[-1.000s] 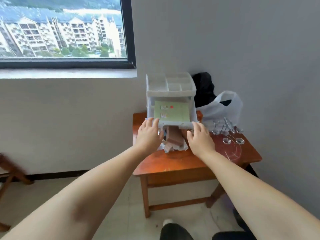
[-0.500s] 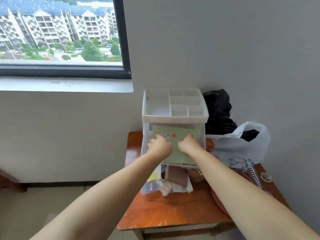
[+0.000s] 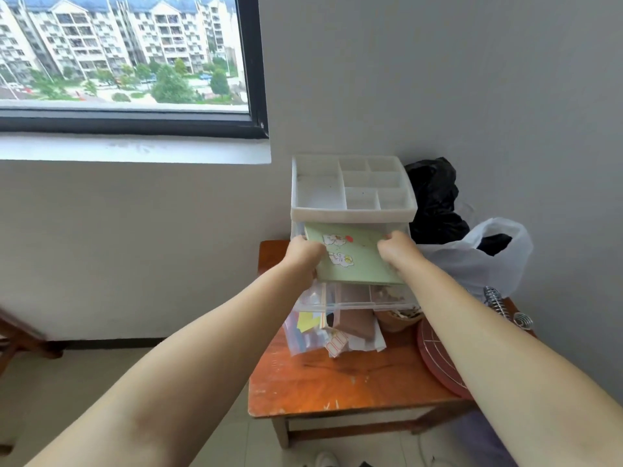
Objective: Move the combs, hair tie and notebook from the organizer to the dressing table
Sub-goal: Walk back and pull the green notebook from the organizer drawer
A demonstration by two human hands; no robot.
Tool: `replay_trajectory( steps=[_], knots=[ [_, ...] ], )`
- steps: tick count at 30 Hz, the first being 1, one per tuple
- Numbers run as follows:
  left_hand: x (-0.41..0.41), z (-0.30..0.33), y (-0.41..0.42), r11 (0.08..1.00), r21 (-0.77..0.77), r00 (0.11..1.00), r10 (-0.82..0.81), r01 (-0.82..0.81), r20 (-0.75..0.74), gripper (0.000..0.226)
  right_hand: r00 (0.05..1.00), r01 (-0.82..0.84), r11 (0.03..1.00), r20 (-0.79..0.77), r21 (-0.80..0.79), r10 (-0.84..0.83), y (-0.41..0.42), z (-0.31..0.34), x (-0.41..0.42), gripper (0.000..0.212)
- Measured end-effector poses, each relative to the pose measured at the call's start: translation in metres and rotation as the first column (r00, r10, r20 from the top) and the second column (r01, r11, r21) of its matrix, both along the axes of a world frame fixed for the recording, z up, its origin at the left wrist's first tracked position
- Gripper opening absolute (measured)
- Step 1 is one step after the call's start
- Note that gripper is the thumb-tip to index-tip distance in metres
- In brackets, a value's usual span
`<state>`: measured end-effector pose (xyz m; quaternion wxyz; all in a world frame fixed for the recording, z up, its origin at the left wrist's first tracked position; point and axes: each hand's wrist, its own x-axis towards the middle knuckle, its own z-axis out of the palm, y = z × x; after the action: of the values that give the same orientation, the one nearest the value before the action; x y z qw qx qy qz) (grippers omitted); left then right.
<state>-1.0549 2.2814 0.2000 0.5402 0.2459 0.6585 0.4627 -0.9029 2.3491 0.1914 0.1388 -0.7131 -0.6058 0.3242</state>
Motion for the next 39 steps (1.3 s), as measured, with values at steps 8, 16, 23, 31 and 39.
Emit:
replay_trajectory(
  steps=[8, 16, 23, 31, 39],
  knots=[
    [-0.040, -0.005, -0.034, 0.989, 0.102, 0.984, -0.116, 0.103, 0.132, 0.029, 0.946, 0.155, 0.987, -0.294, 0.032, -0.139, -0.032, -0.007, 0.036, 0.029],
    [-0.066, -0.022, -0.079, 0.678, 0.059, 0.680, -0.729, 0.733, -0.074, 0.023, 0.729, 0.066, 0.879, -0.578, -0.472, -0.365, -0.079, -0.028, 0.070, 0.023],
    [-0.019, -0.047, -0.079, 0.409, -0.274, 0.163, -0.764, 0.870, -0.624, 0.031, 0.733, 0.072, 0.908, -0.596, -0.412, -0.329, -0.075, -0.025, 0.062, 0.029],
    [-0.025, -0.024, -0.032, 0.458, -0.234, 0.141, -0.648, 0.858, -0.748, 0.024, 0.845, -0.033, 0.996, -0.534, -0.087, -0.019, -0.044, -0.011, 0.061, 0.026],
    [-0.045, -0.004, 0.024, 0.623, -0.271, 0.247, -0.616, 0.733, -0.748, 0.029, 0.915, -0.167, 0.979, -0.352, 0.115, 0.197, 0.019, -0.012, 0.032, 0.033]
  ],
)
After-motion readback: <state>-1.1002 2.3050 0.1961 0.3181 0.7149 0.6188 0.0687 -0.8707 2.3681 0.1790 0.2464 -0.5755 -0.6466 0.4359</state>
